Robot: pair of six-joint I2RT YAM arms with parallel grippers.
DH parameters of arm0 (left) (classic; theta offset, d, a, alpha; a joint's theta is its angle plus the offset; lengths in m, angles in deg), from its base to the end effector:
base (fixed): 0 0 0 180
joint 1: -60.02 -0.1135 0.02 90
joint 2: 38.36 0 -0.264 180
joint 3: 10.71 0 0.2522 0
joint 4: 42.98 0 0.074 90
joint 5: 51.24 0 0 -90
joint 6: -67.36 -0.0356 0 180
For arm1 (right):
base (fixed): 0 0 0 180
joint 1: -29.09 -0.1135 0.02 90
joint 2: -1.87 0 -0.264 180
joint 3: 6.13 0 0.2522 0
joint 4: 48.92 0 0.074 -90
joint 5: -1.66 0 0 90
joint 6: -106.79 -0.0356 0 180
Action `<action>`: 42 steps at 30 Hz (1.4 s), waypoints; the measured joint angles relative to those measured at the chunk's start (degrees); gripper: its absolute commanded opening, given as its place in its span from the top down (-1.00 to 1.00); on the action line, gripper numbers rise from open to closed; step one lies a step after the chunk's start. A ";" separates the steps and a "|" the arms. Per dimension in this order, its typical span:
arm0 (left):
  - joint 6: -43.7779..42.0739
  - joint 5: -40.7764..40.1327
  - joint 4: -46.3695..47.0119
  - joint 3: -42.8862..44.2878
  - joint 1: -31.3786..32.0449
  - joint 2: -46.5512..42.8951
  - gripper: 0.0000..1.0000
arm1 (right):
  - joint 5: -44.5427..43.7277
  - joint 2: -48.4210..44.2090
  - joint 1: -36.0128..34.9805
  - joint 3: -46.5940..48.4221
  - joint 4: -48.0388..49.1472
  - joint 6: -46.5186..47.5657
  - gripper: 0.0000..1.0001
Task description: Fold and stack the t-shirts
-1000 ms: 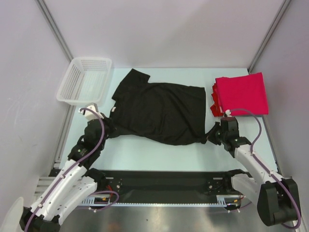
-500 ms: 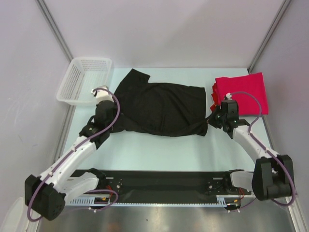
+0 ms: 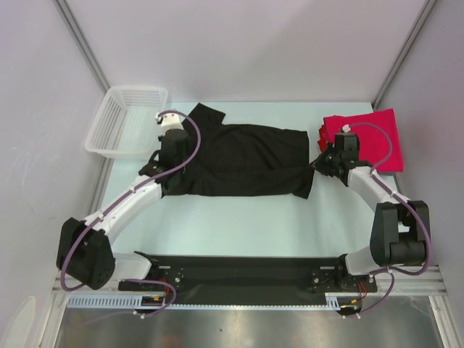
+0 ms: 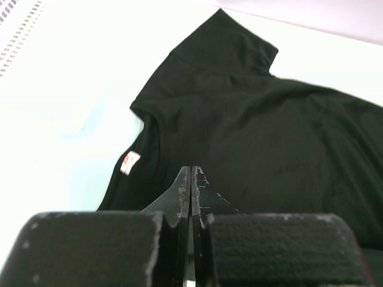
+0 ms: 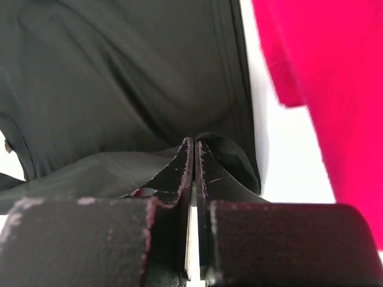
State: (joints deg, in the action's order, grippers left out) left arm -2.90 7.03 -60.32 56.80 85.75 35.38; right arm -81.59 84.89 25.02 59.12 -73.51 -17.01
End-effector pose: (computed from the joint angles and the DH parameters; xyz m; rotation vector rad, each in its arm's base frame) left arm 0.2715 -0.1101 0.2979 -0.2519 1.9013 0.0171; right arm 0.3078 0.0261 0.2249 0.5437 2.2869 0.4677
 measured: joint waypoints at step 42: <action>7.61 3.48 1.53 -3.41 1.03 -6.95 -0.34 | -12.61 -22.27 -11.21 -19.78 6.29 -12.66 0.03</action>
State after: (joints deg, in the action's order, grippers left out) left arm 4.71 10.51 -58.79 53.39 86.78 28.43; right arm -94.20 62.62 13.80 39.34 -67.21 -29.67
